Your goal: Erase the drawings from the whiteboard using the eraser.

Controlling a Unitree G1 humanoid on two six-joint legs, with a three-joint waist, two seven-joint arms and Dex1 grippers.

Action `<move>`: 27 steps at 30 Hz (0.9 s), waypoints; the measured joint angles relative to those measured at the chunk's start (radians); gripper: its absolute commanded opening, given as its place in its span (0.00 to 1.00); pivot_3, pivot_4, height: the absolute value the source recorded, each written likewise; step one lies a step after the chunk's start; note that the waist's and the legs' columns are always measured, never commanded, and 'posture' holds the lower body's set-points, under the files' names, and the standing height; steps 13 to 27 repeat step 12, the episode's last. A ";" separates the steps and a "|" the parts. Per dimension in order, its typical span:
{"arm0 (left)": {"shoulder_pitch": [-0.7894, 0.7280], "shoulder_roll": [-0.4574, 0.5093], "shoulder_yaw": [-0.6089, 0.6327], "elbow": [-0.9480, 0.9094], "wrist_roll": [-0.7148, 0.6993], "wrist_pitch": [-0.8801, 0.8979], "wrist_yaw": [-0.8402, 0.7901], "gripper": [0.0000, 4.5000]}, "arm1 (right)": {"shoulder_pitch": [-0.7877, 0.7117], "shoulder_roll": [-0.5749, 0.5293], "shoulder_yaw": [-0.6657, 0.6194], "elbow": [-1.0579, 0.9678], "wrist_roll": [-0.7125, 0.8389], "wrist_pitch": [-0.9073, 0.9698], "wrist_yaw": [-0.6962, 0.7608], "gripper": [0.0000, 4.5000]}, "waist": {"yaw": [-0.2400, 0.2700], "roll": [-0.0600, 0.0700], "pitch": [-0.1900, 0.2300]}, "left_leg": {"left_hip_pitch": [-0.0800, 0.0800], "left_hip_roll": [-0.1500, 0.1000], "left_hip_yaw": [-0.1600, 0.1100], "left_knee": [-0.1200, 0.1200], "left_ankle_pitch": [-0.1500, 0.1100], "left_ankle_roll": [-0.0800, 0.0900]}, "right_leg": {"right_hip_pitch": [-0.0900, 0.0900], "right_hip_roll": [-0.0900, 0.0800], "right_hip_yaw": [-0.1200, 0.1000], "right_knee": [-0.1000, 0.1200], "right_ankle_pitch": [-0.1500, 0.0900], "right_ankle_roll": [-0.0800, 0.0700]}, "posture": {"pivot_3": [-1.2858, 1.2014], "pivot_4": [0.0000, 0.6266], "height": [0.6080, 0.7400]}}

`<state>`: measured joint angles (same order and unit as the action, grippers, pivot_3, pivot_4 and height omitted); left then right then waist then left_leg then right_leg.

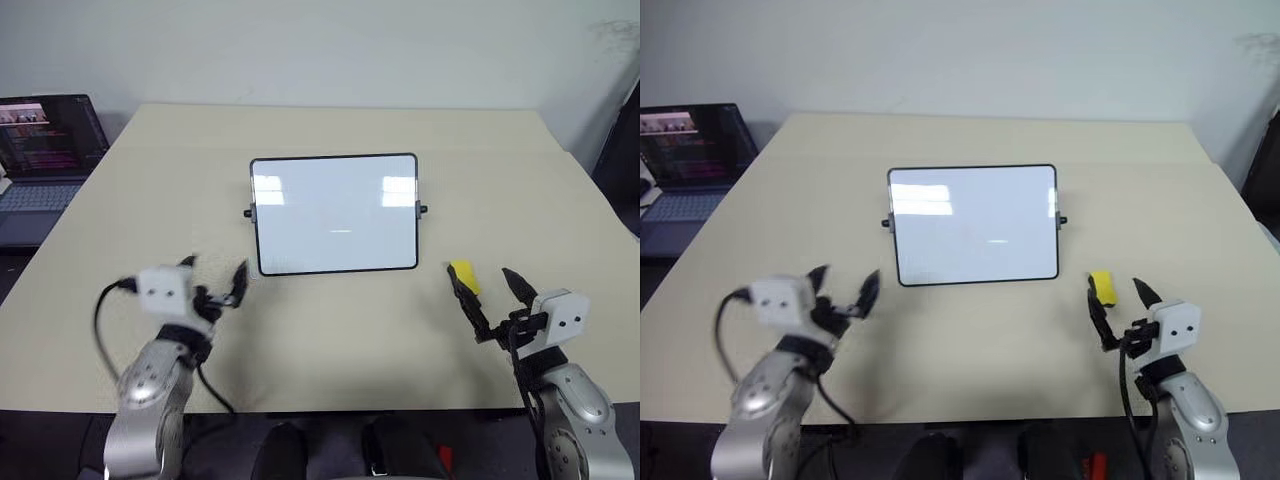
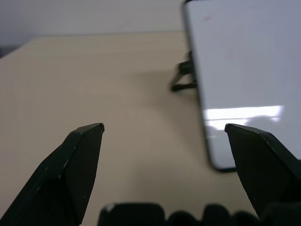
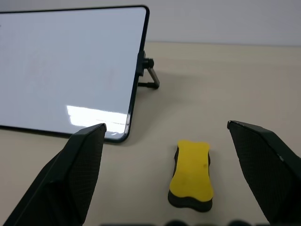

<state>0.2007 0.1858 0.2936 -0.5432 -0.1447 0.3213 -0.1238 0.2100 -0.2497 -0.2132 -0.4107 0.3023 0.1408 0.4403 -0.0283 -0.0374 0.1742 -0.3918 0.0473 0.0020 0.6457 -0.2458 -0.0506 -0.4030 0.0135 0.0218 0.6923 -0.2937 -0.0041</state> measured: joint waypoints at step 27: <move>-0.070 0.002 0.010 -0.030 0.078 -0.045 0.092 1.00 | -0.072 -0.008 0.038 0.153 -0.004 -0.090 0.032 0.99 | 0.004 -0.001 -0.001 | 0.001 0.000 0.001 -0.001 0.000 0.000 | 0.003 0.000 -0.001 -0.002 0.000 0.000 | 0.52 0.24 1.00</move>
